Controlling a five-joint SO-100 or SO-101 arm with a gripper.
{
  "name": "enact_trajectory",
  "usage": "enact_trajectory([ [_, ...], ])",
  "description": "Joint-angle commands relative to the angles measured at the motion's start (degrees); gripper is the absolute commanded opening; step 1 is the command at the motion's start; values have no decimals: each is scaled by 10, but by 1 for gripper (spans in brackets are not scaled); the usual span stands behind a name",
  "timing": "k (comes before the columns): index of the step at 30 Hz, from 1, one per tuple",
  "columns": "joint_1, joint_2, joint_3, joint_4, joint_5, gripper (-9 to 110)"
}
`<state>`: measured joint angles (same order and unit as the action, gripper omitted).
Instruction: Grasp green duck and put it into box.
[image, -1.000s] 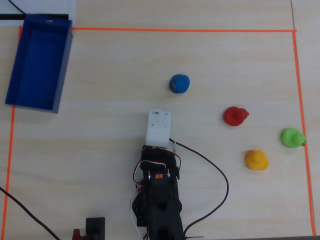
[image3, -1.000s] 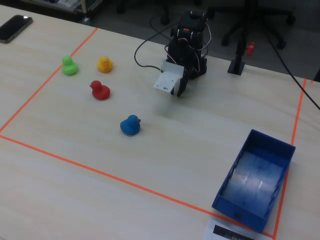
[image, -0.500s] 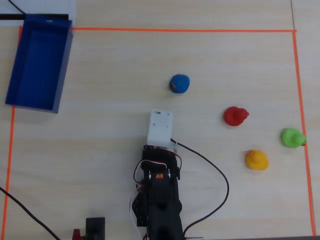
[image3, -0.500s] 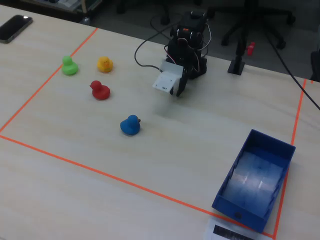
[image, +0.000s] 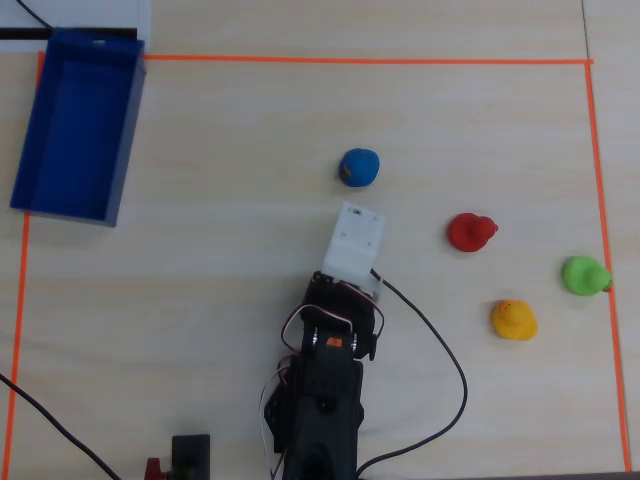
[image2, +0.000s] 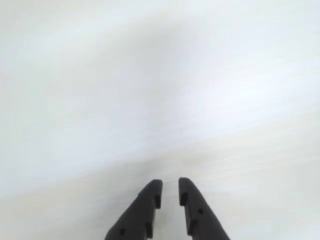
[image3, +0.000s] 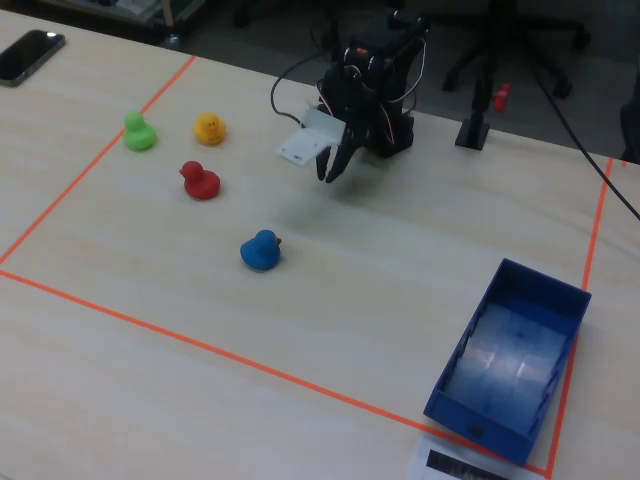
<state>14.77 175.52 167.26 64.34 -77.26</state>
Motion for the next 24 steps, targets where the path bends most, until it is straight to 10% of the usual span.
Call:
enact_trajectory([
  [1,83,-171,-240,-38,19,7],
  [10,318,-433,-602,-107,10,22],
  [24,545,-738,-678,-454,-33,35],
])
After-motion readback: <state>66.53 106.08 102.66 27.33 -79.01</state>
